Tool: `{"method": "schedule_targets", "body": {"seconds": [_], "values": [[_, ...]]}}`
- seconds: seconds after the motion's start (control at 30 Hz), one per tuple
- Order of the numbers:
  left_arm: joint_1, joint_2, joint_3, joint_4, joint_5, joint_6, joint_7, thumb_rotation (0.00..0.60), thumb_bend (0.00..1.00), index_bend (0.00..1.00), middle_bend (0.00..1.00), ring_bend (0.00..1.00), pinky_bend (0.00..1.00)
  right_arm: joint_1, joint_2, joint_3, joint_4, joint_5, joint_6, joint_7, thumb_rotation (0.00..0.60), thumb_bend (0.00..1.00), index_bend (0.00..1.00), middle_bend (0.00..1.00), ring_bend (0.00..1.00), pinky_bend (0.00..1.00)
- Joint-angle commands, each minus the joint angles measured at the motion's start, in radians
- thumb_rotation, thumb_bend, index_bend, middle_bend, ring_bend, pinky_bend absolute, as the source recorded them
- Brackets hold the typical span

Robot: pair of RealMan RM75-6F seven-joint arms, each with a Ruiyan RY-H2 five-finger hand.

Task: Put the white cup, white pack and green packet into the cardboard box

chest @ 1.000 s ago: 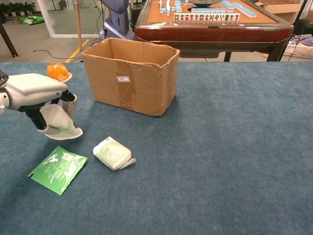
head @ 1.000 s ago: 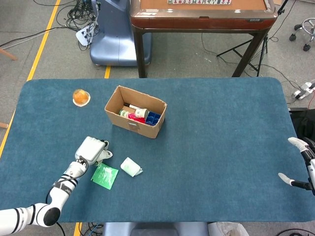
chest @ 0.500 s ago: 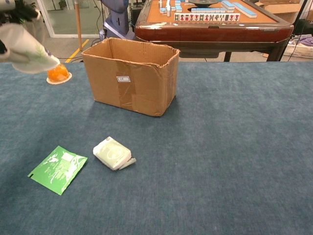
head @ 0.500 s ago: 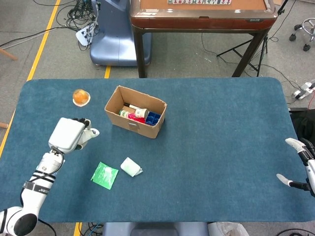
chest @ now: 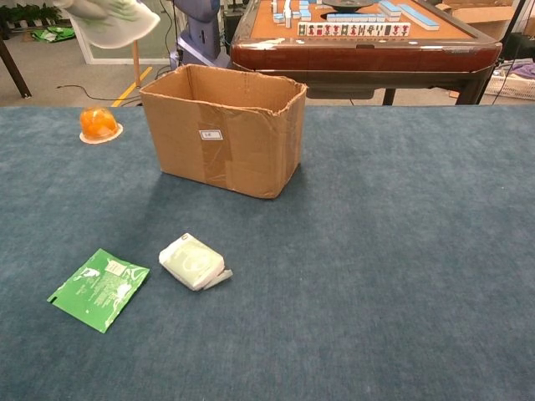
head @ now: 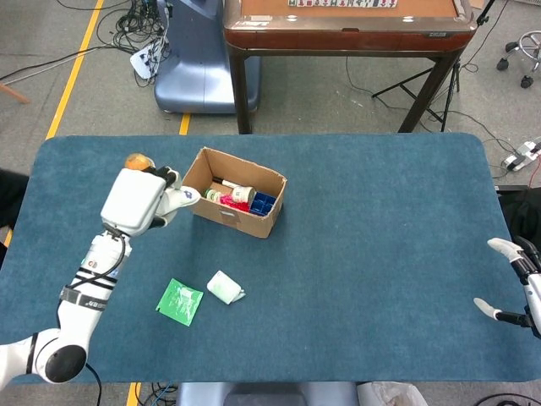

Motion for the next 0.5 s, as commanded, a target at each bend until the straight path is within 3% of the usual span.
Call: {"method": "schedule_targets", "body": {"seconds": [0.03, 0.23, 0.5], "values": [[-0.062, -0.068, -0.006, 0.067, -0.039, -0.026, 0.040, 0.600, 0.22, 0.43, 0.38, 0.34, 0.60, -0.001, -0.001, 0.001, 0.002, -0.001, 0.003, 0.005, 0.600, 0.09, 0.19, 0.18, 0.04, 0.17], [-0.147, -0.216, -0.006, 0.219, -0.085, -0.033, 0.076, 0.600, 0.22, 0.39, 0.34, 0.29, 0.49, 0.001, 0.002, 0.002, 0.010, 0.003, -0.004, 0.021, 0.600, 0.09, 0.19, 0.18, 0.04, 0.17], [-0.211, -0.311, -0.010, 0.353, -0.163, -0.056, 0.099, 0.600, 0.22, 0.32, 0.27, 0.25, 0.45, 0.003, 0.006, 0.002, 0.019, 0.003, -0.010, 0.045, 0.600, 0.09, 0.19, 0.18, 0.04, 0.17]]}}
